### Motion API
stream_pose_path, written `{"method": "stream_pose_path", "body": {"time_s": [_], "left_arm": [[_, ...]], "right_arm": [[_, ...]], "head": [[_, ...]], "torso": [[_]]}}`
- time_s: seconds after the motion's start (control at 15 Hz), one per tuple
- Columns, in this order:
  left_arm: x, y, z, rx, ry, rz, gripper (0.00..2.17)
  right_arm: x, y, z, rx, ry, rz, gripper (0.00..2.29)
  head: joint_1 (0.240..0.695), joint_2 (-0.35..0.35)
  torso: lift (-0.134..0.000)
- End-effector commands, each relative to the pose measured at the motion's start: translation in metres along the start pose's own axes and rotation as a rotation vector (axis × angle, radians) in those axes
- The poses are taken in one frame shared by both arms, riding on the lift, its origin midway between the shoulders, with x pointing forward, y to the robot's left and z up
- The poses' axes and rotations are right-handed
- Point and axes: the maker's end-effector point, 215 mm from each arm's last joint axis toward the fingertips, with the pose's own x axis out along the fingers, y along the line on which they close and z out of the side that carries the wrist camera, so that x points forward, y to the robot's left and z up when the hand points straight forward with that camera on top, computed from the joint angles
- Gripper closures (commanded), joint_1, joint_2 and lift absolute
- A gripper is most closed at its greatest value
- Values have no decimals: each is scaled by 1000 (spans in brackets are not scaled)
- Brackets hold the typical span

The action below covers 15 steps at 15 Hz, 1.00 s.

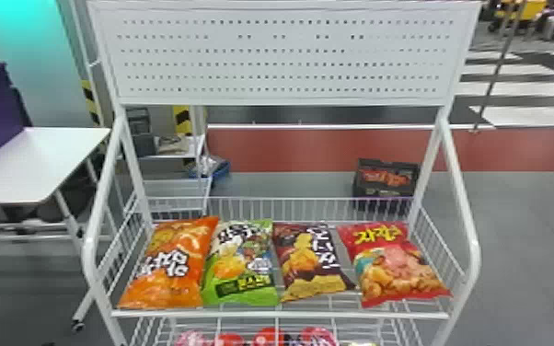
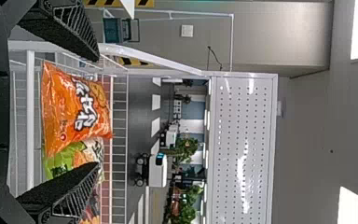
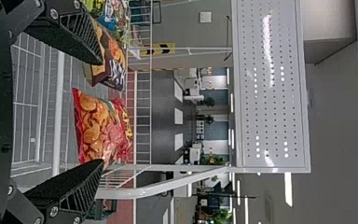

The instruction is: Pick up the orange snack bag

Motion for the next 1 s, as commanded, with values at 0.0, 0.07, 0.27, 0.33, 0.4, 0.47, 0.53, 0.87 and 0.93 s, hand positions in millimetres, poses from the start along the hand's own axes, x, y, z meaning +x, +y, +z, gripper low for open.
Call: {"method": "stream_pose_path", "body": {"time_s": [0.0,0.07,0.27,0.33,0.4,0.47,0.53,0.87,0.93], "left_arm": [[0,0,0,0,0,0,90],[0,0,0,0,0,0,90],[0,0,0,1,0,-1,90],[0,0,-1,5,1,-1,90],[0,0,-1,4,1,0,90],[0,0,-1,5,1,-1,90],[0,0,-1,5,1,-1,90],[14,-6,-8,2,17,-9,90],[23,-11,-12,-1,27,-16,93]], "right_arm": [[0,0,0,1,0,0,147],[0,0,0,1,0,0,147],[0,0,0,2,0,-2,147],[0,0,0,3,0,-3,147],[0,0,0,3,0,-3,147],[0,0,0,3,0,-3,147],[0,0,0,3,-2,-3,147],[0,1,0,5,-1,-3,147],[0,1,-1,7,0,-3,147]], "head": [[499,0],[499,0],[499,0],[499,0],[499,0],[499,0],[499,0],[499,0],[499,0]], "torso": [[0],[0],[0],[0],[0],[0],[0],[0],[0]]}}
